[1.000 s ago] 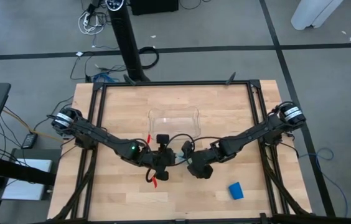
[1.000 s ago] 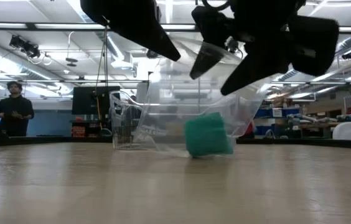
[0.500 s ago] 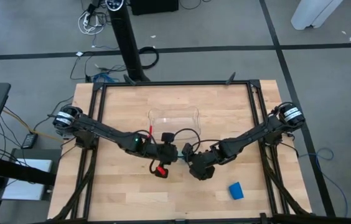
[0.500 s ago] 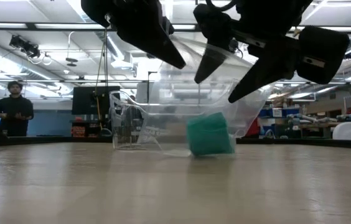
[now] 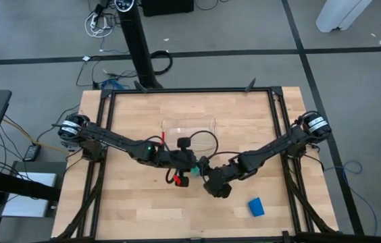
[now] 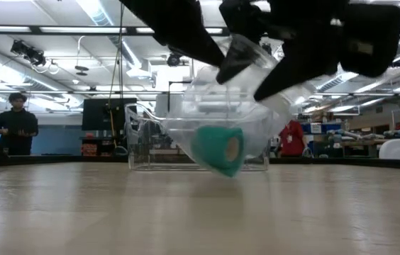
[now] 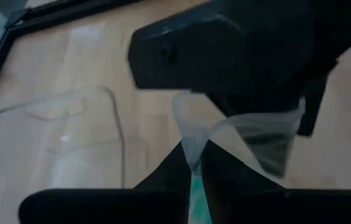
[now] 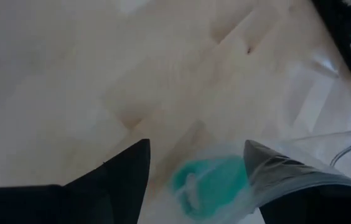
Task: Roll bandage
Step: Open the transparent zip bag
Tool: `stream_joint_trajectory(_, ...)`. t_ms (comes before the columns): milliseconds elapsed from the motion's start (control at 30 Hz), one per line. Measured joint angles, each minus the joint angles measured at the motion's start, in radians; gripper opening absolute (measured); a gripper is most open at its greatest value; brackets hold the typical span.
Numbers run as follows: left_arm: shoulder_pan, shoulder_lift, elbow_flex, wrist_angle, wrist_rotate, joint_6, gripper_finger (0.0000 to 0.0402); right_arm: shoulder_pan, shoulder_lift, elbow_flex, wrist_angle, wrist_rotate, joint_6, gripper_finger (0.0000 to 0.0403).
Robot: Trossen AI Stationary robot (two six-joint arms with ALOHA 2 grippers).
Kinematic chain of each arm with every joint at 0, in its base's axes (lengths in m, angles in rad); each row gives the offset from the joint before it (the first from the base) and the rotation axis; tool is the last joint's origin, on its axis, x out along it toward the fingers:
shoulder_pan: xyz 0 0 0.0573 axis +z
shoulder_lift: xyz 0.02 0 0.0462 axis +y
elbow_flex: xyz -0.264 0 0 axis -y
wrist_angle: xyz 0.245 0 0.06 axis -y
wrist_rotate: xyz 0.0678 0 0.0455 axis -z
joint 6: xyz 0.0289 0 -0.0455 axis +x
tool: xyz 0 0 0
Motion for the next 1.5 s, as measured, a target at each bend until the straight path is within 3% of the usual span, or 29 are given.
stream_joint_trajectory(367,-0.045,0.0,0.0,0.028,0.094,-0.049,0.0039,0.027,0.0,0.112,-0.072,-0.016,0.081,0.0245)
stream_joint_trajectory(933,-0.074,0.095,0.0,0.072,0.026,-0.057,0.0039,0.004,0.035,0.05,-0.039,-0.052,0.107,0.0239)
stream_joint_trajectory(1500,-0.073,0.095,0.0,0.063,0.018,-0.053,0.0039,0.057,0.006,0.052,-0.114,0.037,0.161,0.023)
